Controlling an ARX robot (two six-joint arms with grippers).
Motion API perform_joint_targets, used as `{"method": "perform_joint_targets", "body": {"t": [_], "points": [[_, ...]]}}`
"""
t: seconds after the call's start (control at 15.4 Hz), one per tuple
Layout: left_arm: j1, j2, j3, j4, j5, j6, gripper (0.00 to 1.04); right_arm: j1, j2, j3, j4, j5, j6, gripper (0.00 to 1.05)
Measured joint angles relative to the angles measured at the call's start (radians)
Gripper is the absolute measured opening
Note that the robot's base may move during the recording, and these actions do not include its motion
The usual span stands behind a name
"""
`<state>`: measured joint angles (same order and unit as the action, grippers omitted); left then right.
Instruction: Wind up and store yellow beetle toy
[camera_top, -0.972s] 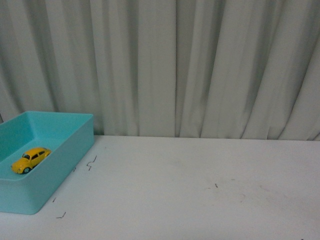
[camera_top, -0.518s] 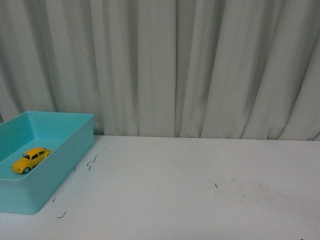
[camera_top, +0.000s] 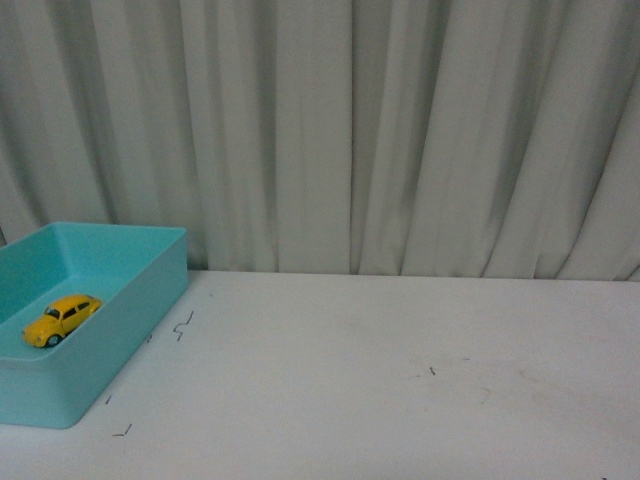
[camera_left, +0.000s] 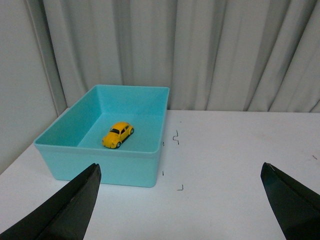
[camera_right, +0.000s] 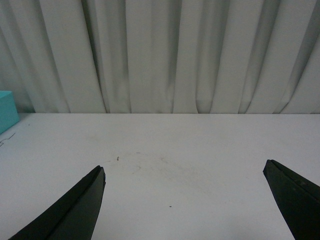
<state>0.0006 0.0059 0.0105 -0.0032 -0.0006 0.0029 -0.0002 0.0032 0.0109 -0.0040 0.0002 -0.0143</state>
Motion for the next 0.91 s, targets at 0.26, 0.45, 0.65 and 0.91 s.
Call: {"method": "perform_joint_targets", "body": {"t": [0.26,0.45,0.65,0.91], "points": [[0.0,0.0,0.0,0.003,0.0,0.0,0.98,0.0,0.0,0.0,0.003,0.0,0.0,0.98],[0.0,0.0,0.0,0.0,0.0,-0.001,0.98,0.0,0.0,0.0,0.001,0.0,0.0,0.98],[0.0,0.0,0.0,-0.001,0.001,0.001,0.98,0.0,0.0,0.0,0.0,0.0,0.0,0.98],[0.0,0.0,0.0,0.0,0.0,-0.002,0.98,0.0,0.0,0.0,0.002,0.0,0.003,0.98]]}}
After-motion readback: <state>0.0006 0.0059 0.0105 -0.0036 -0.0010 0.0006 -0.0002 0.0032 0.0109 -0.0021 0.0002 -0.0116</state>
